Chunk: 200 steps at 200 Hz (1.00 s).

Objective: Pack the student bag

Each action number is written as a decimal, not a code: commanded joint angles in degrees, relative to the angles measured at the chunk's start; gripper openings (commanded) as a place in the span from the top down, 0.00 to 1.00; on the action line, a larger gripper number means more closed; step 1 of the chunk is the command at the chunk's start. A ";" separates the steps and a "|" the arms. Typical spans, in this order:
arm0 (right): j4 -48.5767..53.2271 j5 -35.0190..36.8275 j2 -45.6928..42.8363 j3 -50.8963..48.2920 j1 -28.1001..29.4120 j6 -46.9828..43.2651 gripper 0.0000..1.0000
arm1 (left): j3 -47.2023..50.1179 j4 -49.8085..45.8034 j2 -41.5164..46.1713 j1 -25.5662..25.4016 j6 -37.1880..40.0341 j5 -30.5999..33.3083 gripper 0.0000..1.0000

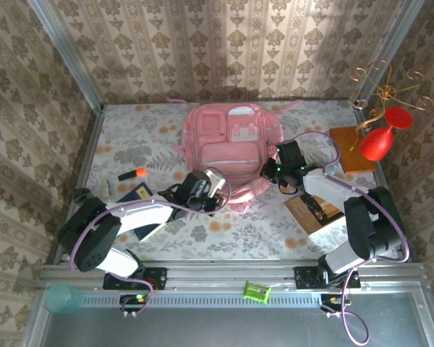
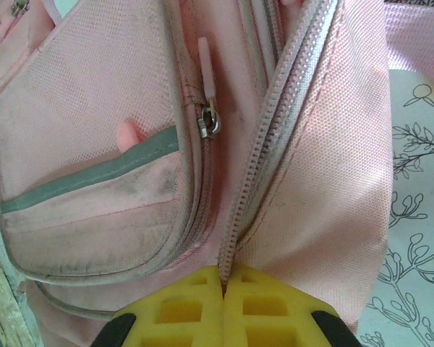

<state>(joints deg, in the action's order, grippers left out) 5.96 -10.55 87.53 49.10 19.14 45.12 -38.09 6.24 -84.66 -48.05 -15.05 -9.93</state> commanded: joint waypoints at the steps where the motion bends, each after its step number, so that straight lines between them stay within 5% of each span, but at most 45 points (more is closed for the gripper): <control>1: -4.03 -2.46 0.38 -0.40 0.25 -0.07 1.00 | 1.08 2.25 -1.95 -0.89 -0.79 -0.20 1.00; 101: -4.20 -2.28 -0.08 -0.77 0.22 0.17 1.00 | 1.34 4.64 -3.46 -0.88 -2.09 -0.61 0.85; 200: -4.26 -2.27 -1.01 -1.51 0.23 0.23 1.00 | 1.35 7.82 -5.52 -0.99 -3.33 1.56 0.83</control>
<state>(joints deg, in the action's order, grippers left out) 4.08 -11.03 87.50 48.10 19.11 45.15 -37.21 12.38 -89.41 -48.77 -17.37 -9.34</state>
